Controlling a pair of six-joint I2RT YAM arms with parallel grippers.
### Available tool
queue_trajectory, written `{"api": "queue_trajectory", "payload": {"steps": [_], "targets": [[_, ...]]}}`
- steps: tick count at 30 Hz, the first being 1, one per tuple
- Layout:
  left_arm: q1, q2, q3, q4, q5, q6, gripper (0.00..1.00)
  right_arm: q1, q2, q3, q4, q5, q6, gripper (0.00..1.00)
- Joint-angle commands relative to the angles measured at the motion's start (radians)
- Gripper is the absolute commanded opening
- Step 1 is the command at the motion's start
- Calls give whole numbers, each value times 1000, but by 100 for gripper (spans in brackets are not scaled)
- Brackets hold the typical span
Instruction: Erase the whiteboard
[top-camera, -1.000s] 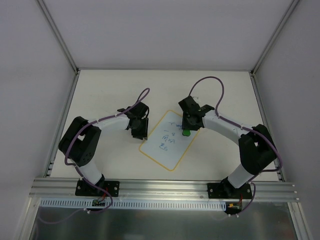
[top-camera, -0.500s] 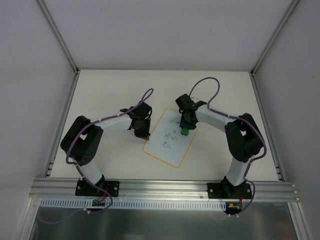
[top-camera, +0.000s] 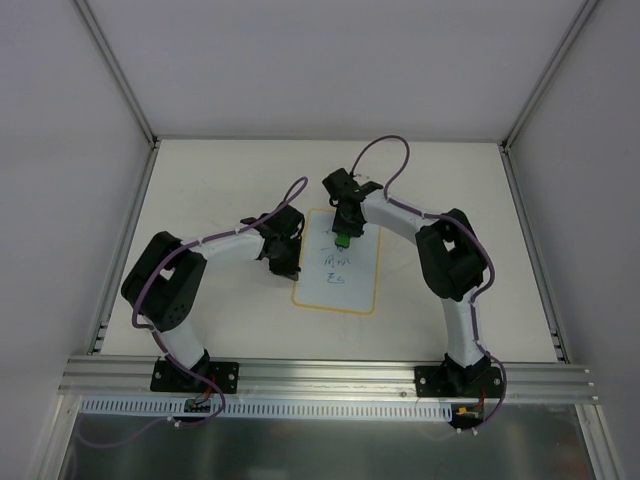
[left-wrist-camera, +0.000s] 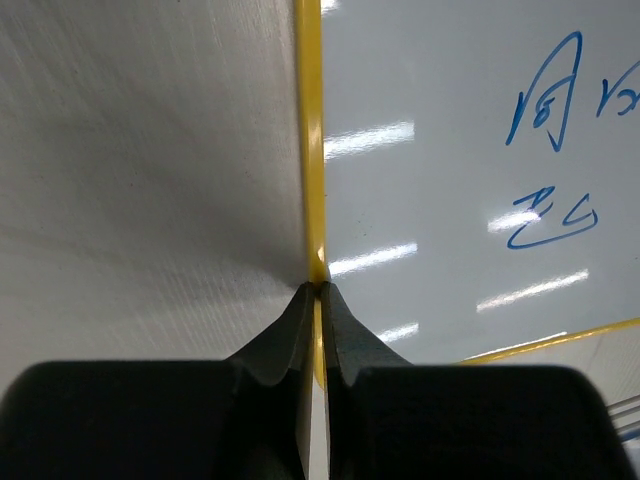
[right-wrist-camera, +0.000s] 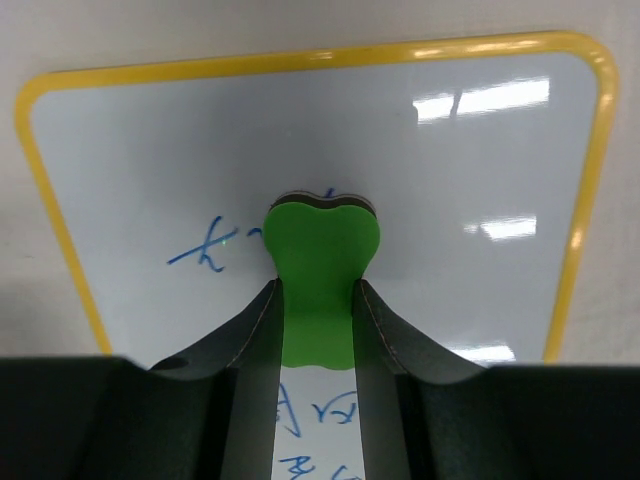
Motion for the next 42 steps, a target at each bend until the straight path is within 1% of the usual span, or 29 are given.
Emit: {"api": "queue_trajectory", "payload": {"steps": [1,6,11,16,20,23,26,30,33,35,38,42], "targets": [[-21,57,-34,-39,-24,1,0,62,85,65,-16,-73,6,4],[-23,51,-39,-39,-30,-2,0,102,124,148,-28,-87,-63,4],[-23,42,-45,-39,-32,-5,0,103,173,234,-55,-110,-107,3],[-23,32,-53,-39,-33,-10,0,91,210,317,-146,-14,-138,3],[-23,15,-62,-39,-36,-13,0,27,179,268,-165,18,-120,3],[-25,11,-68,-39,-35,-16,0,-33,127,177,-162,26,-106,2],[-25,8,-71,-39,-33,-18,0,-88,75,95,-145,37,-111,1],[-25,3,-73,-39,-23,-13,0,-127,30,21,-96,20,-127,1],[-26,0,-73,-39,-7,-7,0,-128,36,24,-78,11,-144,0],[-31,-3,-71,-39,-3,1,0,-122,38,22,-53,-26,-149,0],[-38,-1,-65,-39,-3,5,0,-95,47,39,-18,-46,-161,0],[-43,2,-62,-39,-3,7,0,-29,92,108,-13,-40,-190,0]]}}
